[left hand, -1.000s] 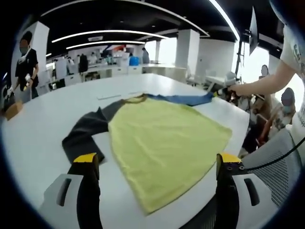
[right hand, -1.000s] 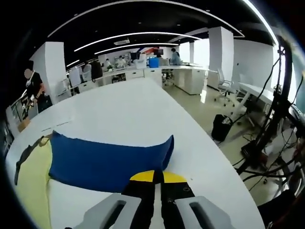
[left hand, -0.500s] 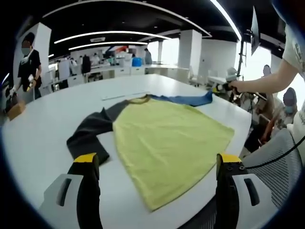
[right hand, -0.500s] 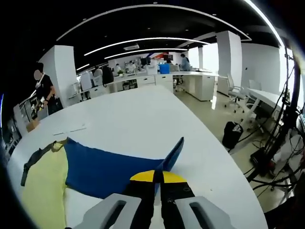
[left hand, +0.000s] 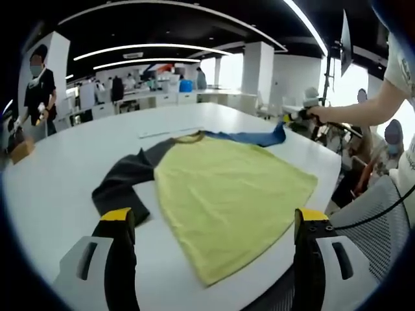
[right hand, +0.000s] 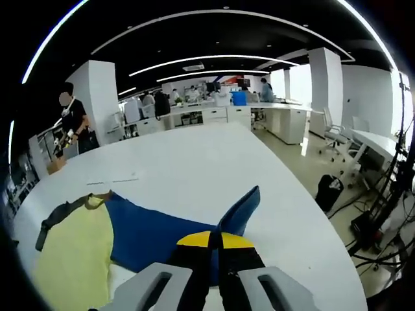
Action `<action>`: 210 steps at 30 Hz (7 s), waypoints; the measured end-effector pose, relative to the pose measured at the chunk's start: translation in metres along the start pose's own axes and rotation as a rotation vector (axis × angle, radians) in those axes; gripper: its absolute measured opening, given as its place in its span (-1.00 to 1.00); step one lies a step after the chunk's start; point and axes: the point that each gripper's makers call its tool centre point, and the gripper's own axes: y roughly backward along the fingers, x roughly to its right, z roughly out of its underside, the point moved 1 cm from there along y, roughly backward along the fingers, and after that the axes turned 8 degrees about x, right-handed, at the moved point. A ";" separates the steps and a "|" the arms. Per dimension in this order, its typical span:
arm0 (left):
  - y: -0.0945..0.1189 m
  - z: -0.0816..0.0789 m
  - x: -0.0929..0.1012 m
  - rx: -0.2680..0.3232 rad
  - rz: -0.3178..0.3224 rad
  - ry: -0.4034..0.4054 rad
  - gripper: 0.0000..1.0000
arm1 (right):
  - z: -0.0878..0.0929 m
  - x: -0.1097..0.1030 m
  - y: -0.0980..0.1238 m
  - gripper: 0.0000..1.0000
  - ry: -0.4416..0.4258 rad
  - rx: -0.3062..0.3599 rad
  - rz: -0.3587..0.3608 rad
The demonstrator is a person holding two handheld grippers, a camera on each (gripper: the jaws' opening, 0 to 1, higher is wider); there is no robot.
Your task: Fold the garment on the visible template until the final outline fits inside the template.
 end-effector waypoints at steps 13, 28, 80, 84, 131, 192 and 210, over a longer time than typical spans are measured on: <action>0.002 0.000 0.001 0.011 0.008 0.002 0.98 | -0.008 -0.023 -0.019 -1.00 0.020 0.002 -0.077; 0.003 0.003 0.003 0.013 0.015 0.011 0.98 | -0.014 -0.051 -0.045 -1.00 0.044 -0.002 -0.154; 0.001 0.005 0.008 0.009 0.036 0.020 0.98 | -0.028 -0.195 -0.049 -1.00 0.101 -0.033 -0.378; 0.001 0.005 0.008 0.009 0.036 0.021 0.98 | -0.027 -0.211 -0.050 -1.00 0.103 -0.033 -0.391; 0.002 0.012 0.003 -0.001 0.024 0.041 0.98 | -0.018 -0.356 -0.028 -1.00 0.167 -0.055 -0.604; 0.005 0.022 -0.002 -0.033 -0.003 0.062 0.98 | 0.104 -0.450 -0.022 -0.74 0.242 -0.237 -0.792; 0.003 0.017 -0.014 -0.037 -0.014 0.041 0.98 | 0.074 -0.448 -0.006 0.96 0.261 -0.128 -0.894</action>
